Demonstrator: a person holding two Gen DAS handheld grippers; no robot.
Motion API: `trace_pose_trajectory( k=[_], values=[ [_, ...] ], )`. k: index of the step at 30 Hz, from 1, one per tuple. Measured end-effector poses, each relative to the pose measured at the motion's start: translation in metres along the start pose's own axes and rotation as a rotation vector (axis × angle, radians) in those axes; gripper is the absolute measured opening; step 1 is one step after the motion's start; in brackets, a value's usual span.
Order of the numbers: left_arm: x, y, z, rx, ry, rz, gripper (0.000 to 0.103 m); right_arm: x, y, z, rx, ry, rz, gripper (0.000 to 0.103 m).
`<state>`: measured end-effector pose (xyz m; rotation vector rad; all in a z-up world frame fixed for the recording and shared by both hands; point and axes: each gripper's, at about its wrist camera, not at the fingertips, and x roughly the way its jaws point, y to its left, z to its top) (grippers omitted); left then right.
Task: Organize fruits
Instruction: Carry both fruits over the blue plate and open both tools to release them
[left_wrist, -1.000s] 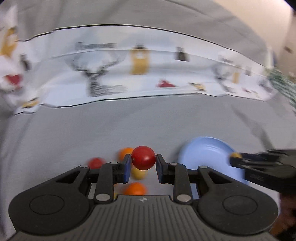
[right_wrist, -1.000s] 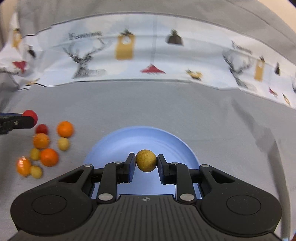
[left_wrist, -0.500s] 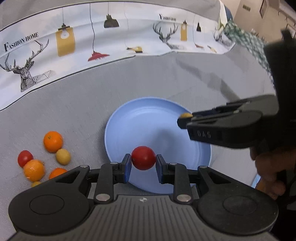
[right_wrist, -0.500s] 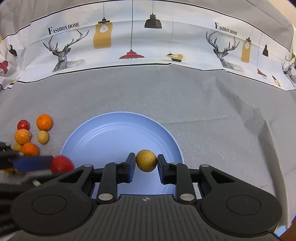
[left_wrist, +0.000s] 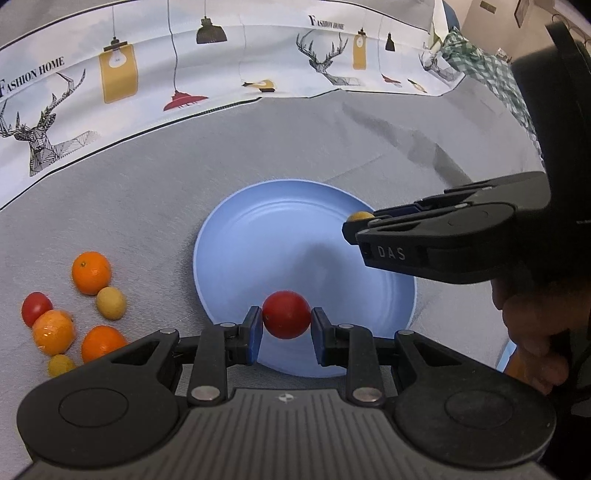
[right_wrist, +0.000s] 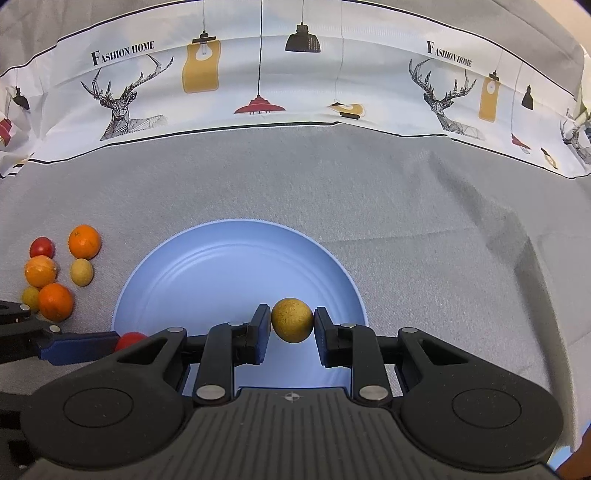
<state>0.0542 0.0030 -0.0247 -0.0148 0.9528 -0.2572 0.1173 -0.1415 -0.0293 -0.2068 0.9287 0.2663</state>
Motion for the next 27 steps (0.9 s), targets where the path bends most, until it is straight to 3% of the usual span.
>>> trace_pose_trajectory(
  k=[27],
  values=[
    [0.0016, -0.0015, 0.0016, 0.013, 0.0, 0.001, 0.031, 0.0048, 0.0066, -0.0007, -0.006, 0.012, -0.028, 0.027]
  ],
)
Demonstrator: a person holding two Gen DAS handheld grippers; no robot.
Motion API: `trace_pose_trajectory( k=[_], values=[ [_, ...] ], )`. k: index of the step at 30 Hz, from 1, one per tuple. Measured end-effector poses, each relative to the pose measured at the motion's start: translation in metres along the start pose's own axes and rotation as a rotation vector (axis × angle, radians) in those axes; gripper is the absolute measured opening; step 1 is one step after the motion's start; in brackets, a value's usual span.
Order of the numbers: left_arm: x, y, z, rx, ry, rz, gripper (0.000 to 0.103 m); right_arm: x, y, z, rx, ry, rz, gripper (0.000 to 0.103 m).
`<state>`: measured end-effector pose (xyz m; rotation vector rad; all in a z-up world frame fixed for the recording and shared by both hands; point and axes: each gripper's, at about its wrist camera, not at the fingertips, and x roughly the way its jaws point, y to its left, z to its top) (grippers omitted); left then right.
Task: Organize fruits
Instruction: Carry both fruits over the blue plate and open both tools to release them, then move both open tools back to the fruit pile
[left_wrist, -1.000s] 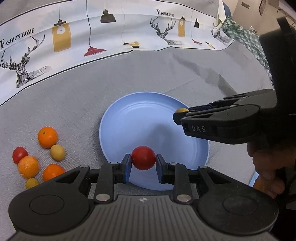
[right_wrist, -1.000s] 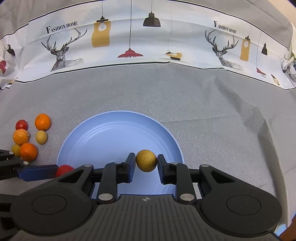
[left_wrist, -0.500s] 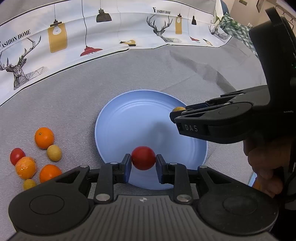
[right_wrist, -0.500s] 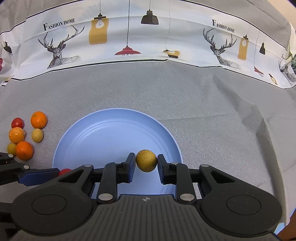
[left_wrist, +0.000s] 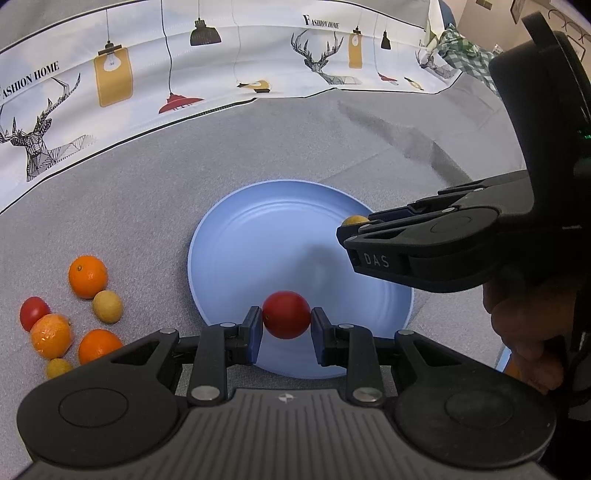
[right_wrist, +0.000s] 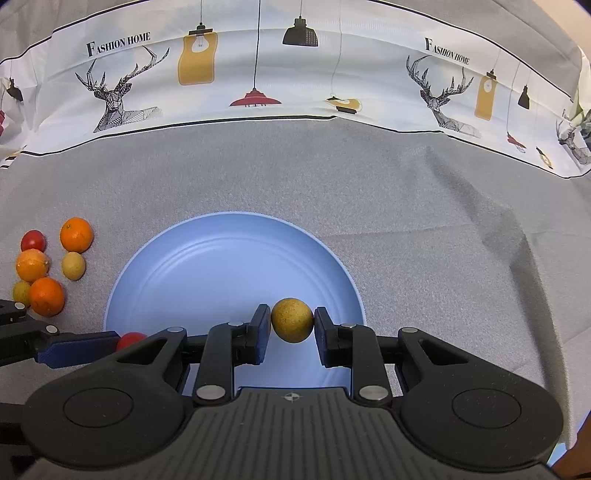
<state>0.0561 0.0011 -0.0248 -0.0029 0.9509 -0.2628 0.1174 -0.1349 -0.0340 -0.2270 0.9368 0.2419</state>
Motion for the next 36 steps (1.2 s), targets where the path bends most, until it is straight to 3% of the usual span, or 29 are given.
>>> trace_pose_trajectory(
  k=[2, 3, 4, 5, 7, 14, 18, 19, 20, 24, 25, 28, 31, 36],
  values=[
    [0.0, 0.0, 0.001, 0.001, 0.003, 0.002, 0.034, 0.0, 0.0, 0.0, 0.002, -0.003, -0.006, 0.027],
    [0.0, 0.0, 0.001, 0.002, 0.006, 0.001, 0.042, 0.0, 0.0, 0.0, 0.003, -0.005, -0.01, 0.029],
    [0.0, 0.001, 0.001, 0.004, 0.009, -0.002, 0.051, -0.001, 0.001, 0.0, 0.006, -0.009, -0.014, 0.037],
    [-0.001, 0.001, 0.001, 0.007, 0.006, 0.0, 0.052, -0.002, 0.0, 0.001, 0.01, -0.016, -0.017, 0.052],
    [-0.004, 0.002, 0.002, 0.011, -0.009, 0.012, 0.052, -0.003, 0.001, 0.001, 0.01, -0.028, -0.03, 0.061],
    [-0.018, 0.022, 0.004, -0.053, -0.039, 0.023, 0.048, -0.009, 0.006, 0.005, 0.035, -0.055, -0.025, 0.062],
    [-0.027, 0.029, 0.004, -0.064, -0.053, 0.029, 0.033, -0.014, 0.014, 0.009, 0.044, -0.085, -0.017, 0.062],
    [-0.029, 0.031, 0.004, -0.066, -0.057, 0.025, 0.023, -0.015, 0.016, 0.01, 0.043, -0.092, -0.016, 0.062],
    [-0.031, 0.033, 0.004, -0.067, -0.06, 0.021, 0.02, -0.017, 0.019, 0.01, 0.041, -0.102, -0.016, 0.062],
    [-0.044, 0.046, 0.005, -0.072, -0.086, 0.051, 0.016, -0.024, 0.026, 0.014, 0.039, -0.144, -0.009, 0.058],
    [-0.048, 0.054, 0.006, -0.088, -0.092, 0.066, 0.016, -0.025, 0.028, 0.014, 0.039, -0.156, -0.006, 0.053],
    [-0.064, 0.091, 0.007, -0.208, -0.114, 0.111, 0.016, -0.029, 0.033, 0.016, 0.043, -0.191, 0.038, 0.032],
    [-0.082, 0.144, 0.002, -0.405, -0.133, 0.157, 0.016, -0.035, 0.043, 0.017, 0.022, -0.229, 0.114, 0.02],
    [-0.094, 0.209, -0.021, -0.687, -0.095, 0.183, 0.016, -0.044, 0.072, 0.016, -0.07, -0.272, 0.245, 0.02]
  ],
)
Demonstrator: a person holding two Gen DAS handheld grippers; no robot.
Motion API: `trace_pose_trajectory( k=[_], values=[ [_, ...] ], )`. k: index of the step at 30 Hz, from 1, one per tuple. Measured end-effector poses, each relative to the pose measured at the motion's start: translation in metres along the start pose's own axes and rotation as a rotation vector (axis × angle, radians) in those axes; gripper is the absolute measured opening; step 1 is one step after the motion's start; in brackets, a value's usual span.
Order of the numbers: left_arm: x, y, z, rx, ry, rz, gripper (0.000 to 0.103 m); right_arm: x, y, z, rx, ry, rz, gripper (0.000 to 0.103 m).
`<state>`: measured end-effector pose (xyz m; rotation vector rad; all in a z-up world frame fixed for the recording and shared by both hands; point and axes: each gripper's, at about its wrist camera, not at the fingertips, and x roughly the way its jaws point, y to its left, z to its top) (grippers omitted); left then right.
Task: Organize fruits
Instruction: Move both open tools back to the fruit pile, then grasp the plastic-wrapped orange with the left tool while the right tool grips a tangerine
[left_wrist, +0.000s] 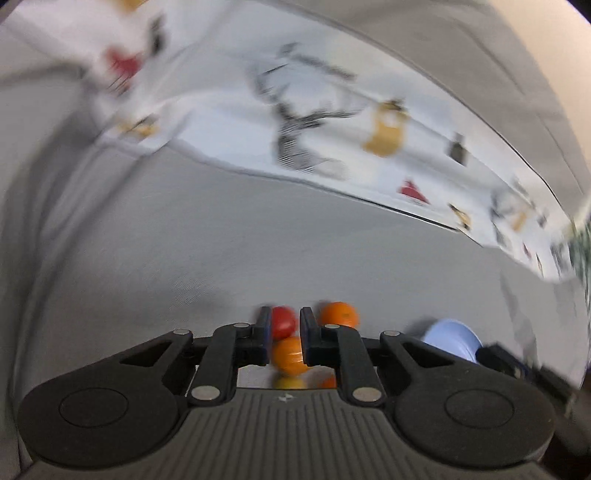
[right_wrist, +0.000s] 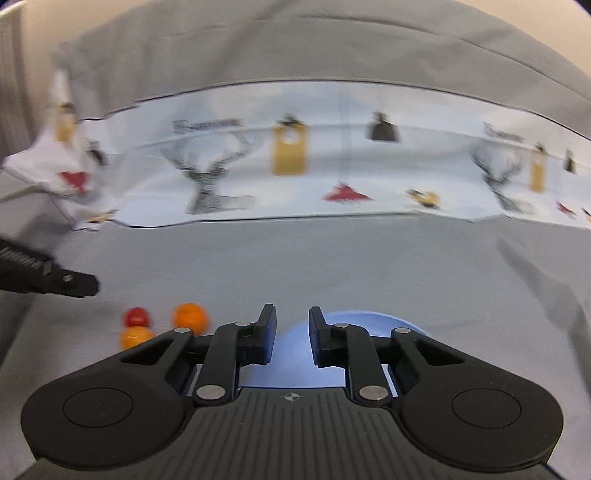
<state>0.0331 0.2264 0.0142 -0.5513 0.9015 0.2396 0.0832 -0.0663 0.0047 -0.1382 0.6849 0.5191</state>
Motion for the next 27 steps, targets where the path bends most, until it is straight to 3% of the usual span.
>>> trace_pose_trajectory(
  k=[4, 8, 11, 14, 17, 27],
  values=[
    [0.009, 0.004, -0.001, -0.024, 0.061, -0.021, 0.016, 0.009, 0.029, -0.004, -0.055, 0.048, 0.117, 0.02],
    [0.016, 0.001, -0.005, -0.011, 0.083, -0.018, 0.017, 0.023, 0.053, -0.011, -0.068, 0.092, 0.167, 0.021],
    [0.026, 0.002, -0.008, -0.011, 0.121, -0.025, 0.021, 0.031, 0.062, -0.014, -0.055, 0.097, 0.181, 0.031],
    [0.036, 0.0, -0.009, -0.013, 0.14, -0.017, 0.034, 0.043, 0.067, -0.019, -0.03, 0.144, 0.185, 0.046],
    [0.043, 0.0, -0.007, -0.019, 0.145, -0.001, 0.048, 0.052, 0.075, -0.023, -0.043, 0.171, 0.182, 0.051],
    [0.064, -0.011, -0.007, 0.013, 0.18, 0.005, 0.052, 0.071, 0.079, -0.029, -0.035, 0.243, 0.147, 0.052]
  ],
)
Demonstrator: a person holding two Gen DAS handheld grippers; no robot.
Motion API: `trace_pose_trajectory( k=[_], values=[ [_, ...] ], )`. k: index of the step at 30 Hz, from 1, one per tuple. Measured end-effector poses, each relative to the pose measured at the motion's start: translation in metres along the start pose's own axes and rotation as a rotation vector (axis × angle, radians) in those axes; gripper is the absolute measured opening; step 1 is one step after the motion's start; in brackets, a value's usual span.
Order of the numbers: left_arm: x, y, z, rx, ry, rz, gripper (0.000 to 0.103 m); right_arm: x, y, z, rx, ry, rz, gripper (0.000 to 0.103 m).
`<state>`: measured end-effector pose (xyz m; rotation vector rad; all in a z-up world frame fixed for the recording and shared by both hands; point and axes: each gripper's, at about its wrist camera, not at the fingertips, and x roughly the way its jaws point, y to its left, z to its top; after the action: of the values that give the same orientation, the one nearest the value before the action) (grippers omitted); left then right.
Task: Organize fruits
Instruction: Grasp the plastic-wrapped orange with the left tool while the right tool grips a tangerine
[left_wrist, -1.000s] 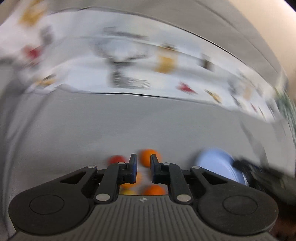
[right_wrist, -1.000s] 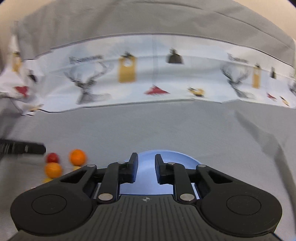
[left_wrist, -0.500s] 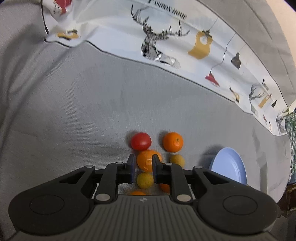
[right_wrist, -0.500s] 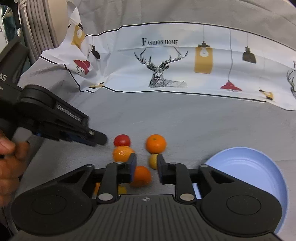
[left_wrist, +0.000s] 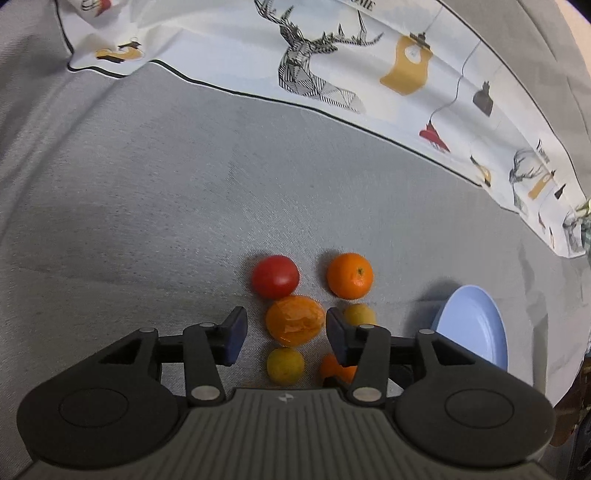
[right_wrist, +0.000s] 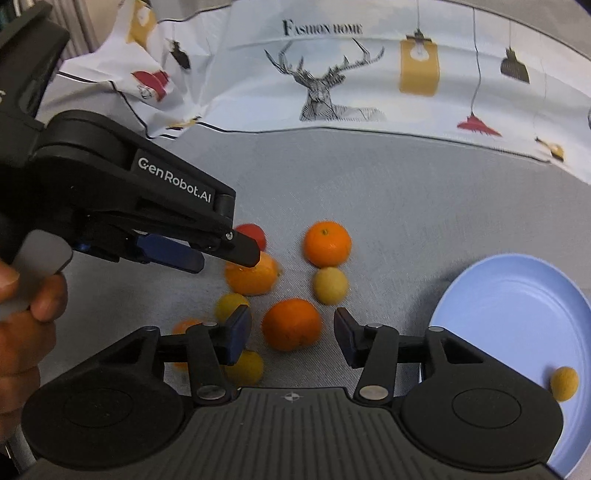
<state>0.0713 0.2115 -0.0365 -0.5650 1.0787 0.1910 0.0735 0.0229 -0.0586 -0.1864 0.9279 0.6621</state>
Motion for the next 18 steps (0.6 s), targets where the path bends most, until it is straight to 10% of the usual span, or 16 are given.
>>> trace_pose_trajectory(
  k=[18],
  values=[
    [0.021, -0.018, -0.006, 0.063, 0.027, 0.023, 0.053, 0.021, 0.002, 0.001, 0.019, 0.042, -0.023, 0.049]
  ],
)
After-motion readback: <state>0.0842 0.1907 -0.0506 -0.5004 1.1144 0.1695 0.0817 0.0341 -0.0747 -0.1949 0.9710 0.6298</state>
